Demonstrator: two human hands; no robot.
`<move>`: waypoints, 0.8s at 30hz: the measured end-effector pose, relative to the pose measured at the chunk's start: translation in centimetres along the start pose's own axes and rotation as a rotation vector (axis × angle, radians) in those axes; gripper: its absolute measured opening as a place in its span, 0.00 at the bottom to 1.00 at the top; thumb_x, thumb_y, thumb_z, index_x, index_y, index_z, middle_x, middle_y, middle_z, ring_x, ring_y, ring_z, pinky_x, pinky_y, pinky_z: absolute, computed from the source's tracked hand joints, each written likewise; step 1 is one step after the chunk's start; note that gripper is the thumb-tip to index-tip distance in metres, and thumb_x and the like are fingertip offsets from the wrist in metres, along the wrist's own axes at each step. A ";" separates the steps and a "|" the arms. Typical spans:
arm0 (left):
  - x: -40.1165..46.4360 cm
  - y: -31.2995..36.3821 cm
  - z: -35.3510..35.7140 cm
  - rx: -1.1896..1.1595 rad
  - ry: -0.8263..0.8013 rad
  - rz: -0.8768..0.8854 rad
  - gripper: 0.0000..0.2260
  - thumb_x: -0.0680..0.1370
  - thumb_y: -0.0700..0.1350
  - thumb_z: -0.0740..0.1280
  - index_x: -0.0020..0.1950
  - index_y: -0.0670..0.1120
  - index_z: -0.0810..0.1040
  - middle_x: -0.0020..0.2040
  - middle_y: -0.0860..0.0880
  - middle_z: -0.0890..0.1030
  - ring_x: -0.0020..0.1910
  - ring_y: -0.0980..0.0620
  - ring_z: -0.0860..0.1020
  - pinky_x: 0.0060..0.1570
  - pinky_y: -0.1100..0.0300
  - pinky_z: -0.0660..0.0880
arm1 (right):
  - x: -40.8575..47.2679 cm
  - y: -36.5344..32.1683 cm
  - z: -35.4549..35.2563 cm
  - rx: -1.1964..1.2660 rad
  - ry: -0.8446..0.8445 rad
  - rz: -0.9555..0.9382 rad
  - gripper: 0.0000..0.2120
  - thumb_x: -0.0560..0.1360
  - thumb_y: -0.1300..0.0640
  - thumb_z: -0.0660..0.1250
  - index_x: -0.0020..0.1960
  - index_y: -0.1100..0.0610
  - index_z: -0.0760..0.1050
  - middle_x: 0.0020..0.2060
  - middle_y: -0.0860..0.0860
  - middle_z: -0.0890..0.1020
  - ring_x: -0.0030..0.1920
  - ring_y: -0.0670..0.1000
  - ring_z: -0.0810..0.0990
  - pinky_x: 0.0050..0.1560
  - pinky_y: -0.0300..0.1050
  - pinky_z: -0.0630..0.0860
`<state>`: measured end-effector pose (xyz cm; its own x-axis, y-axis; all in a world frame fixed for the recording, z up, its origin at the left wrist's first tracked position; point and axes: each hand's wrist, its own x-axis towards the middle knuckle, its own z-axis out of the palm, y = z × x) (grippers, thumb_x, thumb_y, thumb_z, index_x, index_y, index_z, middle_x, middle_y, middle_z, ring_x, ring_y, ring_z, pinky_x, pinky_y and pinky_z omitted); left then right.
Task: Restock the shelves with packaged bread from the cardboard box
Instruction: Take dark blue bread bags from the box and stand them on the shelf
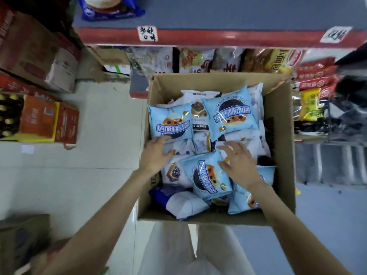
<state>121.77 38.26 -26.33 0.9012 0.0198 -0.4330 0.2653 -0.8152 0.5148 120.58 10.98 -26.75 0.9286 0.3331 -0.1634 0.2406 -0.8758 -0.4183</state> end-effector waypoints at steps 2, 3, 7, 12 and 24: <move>-1.1 -0.7 2.3 0.046 -0.062 -0.063 0.21 0.75 0.44 0.68 0.67 0.46 0.71 0.64 0.43 0.72 0.64 0.43 0.71 0.60 0.53 0.68 | -0.5 -0.3 1.7 -0.095 0.029 -0.108 0.20 0.67 0.50 0.71 0.57 0.54 0.75 0.56 0.57 0.78 0.58 0.59 0.71 0.52 0.58 0.76; -1.5 -1.1 3.2 0.073 -0.096 -0.085 0.21 0.75 0.45 0.68 0.68 0.46 0.70 0.65 0.43 0.72 0.64 0.42 0.70 0.61 0.52 0.68 | -0.5 -0.6 2.3 -0.128 0.019 -0.181 0.22 0.66 0.49 0.72 0.58 0.53 0.75 0.58 0.56 0.78 0.60 0.58 0.68 0.55 0.58 0.73; -2.8 -2.6 5.6 0.129 -0.275 -0.089 0.26 0.74 0.46 0.70 0.70 0.46 0.67 0.66 0.42 0.70 0.65 0.42 0.69 0.63 0.50 0.68 | 0.0 -1.9 4.6 -0.327 -0.170 -0.390 0.34 0.60 0.38 0.75 0.62 0.50 0.76 0.66 0.54 0.74 0.69 0.59 0.64 0.68 0.64 0.54; -6.3 -3.1 4.9 0.066 -0.411 0.089 0.18 0.74 0.42 0.67 0.64 0.51 0.74 0.62 0.51 0.77 0.61 0.51 0.75 0.59 0.57 0.72 | -1.0 -2.2 6.1 -0.469 -0.300 -0.386 0.34 0.53 0.46 0.80 0.58 0.49 0.79 0.63 0.54 0.77 0.67 0.60 0.72 0.65 0.69 0.62; -8.7 -4.8 3.0 0.019 -0.352 0.163 0.21 0.77 0.53 0.66 0.69 0.54 0.70 0.63 0.53 0.76 0.60 0.54 0.72 0.61 0.59 0.68 | -1.8 -2.7 0.3 0.477 0.014 -0.010 0.18 0.74 0.56 0.64 0.64 0.53 0.73 0.64 0.51 0.73 0.61 0.53 0.69 0.62 0.52 0.69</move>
<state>111.60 40.31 -27.25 0.7571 -0.3082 -0.5760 0.1188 -0.8021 0.5853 118.20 12.82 -25.59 0.9313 0.3331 -0.1472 0.0956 -0.6136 -0.7838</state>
